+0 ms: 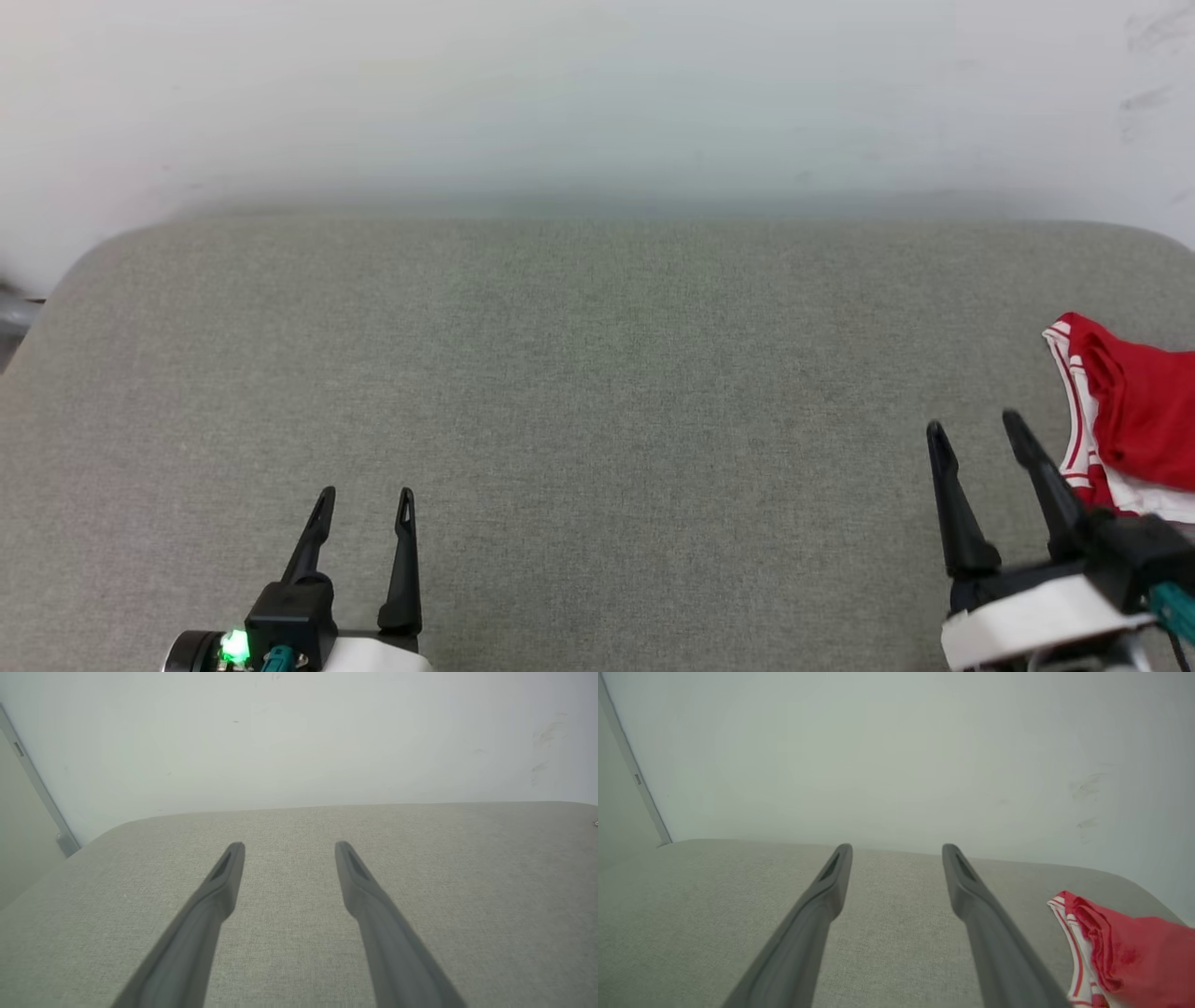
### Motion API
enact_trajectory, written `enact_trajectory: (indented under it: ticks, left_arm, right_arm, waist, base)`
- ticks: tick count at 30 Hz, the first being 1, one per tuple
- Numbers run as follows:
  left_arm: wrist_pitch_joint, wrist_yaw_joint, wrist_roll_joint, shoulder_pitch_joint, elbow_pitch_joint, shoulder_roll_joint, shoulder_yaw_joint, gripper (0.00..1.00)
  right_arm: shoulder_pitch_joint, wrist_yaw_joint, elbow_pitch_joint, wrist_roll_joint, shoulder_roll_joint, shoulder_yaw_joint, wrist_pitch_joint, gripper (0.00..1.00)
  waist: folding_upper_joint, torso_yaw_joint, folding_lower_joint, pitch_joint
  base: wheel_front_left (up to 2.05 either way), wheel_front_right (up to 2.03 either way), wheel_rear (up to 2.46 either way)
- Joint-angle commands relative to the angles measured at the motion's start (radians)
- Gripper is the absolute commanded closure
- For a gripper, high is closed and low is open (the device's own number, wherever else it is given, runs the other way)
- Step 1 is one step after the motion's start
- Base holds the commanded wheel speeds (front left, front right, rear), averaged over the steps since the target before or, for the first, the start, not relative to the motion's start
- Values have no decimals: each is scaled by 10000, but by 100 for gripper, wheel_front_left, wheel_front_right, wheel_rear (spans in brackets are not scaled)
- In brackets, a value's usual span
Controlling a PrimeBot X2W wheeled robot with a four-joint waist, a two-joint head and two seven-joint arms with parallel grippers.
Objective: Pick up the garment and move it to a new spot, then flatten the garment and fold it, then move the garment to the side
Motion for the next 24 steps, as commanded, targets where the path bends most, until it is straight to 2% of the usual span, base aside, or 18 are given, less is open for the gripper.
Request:
enact_trajectory:
  ticks: [1, 10, 20, 21, 24]
  left_arm:
    - [-19, -80, -75, 143, 16, -46, 54, 0]
    - [-19, -264, -147, 369, 50, -100, 182, 0]
    - [-19, -357, -105, 560, 147, -150, 234, 0]
    - [0, -357, -130, 434, 135, -156, 206, 100]
    - [21, -361, -176, 493, 426, -198, 194, 100]
  right_arm:
    - [390, -15, -104, -48, 135, -121, -73, 0]
    - [1304, -13, -493, -262, 431, -391, -94, 0]
    - [1646, -13, -644, -436, 584, -473, -129, 0]
    - [1506, -4, -611, -380, 533, -468, -91, 100]
    - [1530, -2, -338, -329, 531, -430, -84, 100]
  waist:
    - [0, -2, 2, -130]
    - [0, -19, 2, -362]
    - [0, -78, 2, -479]
    - [0, -78, 2, -481]
    - [0, -80, 2, -483]
  base:
    - [0, 0, 0]
    - [0, 0, 0]
    - [0, 0, 0]
    - [0, 0, 0]
    - [0, 0, 0]
